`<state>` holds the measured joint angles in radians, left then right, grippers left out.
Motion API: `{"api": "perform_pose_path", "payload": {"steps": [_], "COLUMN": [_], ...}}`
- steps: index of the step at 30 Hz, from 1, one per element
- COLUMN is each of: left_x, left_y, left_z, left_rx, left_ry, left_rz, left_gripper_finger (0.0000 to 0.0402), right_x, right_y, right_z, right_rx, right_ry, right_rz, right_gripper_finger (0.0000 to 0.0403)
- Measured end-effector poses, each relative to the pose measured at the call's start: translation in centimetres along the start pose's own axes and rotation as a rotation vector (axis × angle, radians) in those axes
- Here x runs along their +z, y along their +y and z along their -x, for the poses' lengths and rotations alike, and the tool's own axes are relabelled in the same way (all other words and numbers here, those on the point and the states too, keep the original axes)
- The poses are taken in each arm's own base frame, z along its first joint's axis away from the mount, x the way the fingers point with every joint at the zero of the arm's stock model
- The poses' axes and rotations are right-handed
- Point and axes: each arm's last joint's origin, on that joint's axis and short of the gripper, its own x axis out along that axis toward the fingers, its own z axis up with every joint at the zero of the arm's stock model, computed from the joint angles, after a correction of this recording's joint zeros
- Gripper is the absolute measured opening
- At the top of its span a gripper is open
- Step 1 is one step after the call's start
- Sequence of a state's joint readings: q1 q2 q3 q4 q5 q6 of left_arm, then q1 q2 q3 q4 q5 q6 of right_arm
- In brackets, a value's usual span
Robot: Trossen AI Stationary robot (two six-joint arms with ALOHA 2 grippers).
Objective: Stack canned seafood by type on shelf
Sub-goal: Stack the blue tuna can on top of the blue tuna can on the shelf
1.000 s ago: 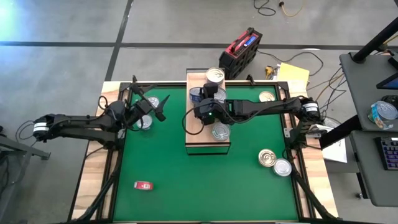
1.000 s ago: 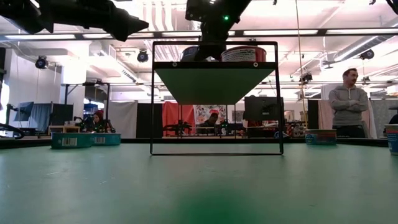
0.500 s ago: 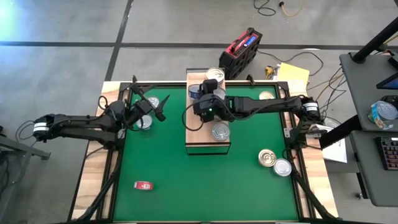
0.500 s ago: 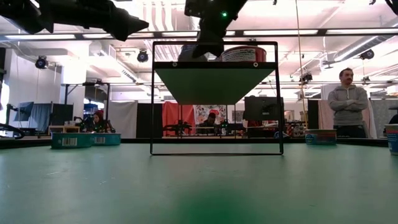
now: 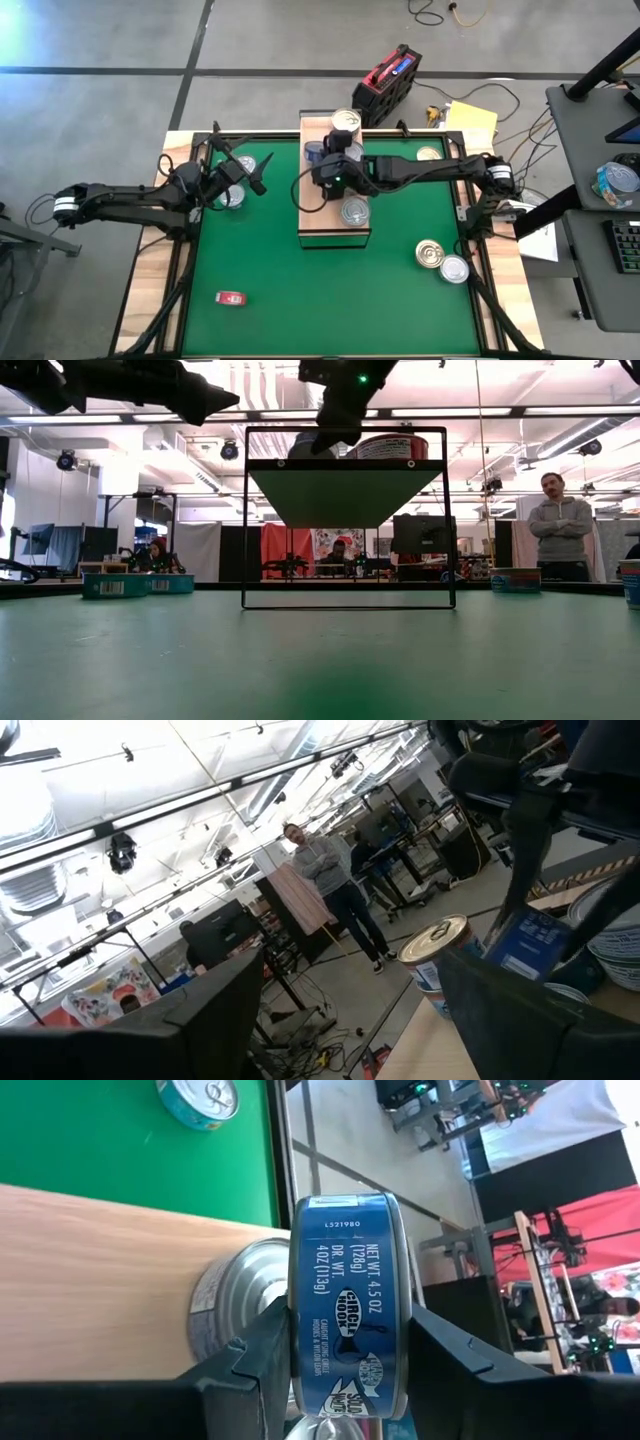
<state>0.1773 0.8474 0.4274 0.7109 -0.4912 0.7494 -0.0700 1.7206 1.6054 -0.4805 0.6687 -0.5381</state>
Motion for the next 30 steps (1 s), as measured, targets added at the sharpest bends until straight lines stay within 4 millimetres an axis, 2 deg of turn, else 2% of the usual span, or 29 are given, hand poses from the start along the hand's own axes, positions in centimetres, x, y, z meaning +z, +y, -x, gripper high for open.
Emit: {"api": "perform_pose_path", "payload": {"steps": [13,20,30], "left_x": [0.0,0.0,-0.01], "left_y": [0.0,0.0,0.0], "left_z": [0.0,0.0,0.0], "left_rx": [0.0,0.001,0.001], "left_ry": [0.0,0.001,0.002], "left_rz": [0.003,0.003,0.003], "left_gripper_finger": [0.0283,0.0283,0.0283], "right_x": [-0.3,-0.29,-0.24], "right_y": [0.17,0.16,0.19], "right_z": [0.01,0.0,-0.02], "right_rx": [0.015,0.015,0.032], "right_ry": [0.026,0.025,0.011], "right_rz": [0.02,0.032,0.042], "right_gripper_finger": [0.0144,0.0162,0.0153]}}
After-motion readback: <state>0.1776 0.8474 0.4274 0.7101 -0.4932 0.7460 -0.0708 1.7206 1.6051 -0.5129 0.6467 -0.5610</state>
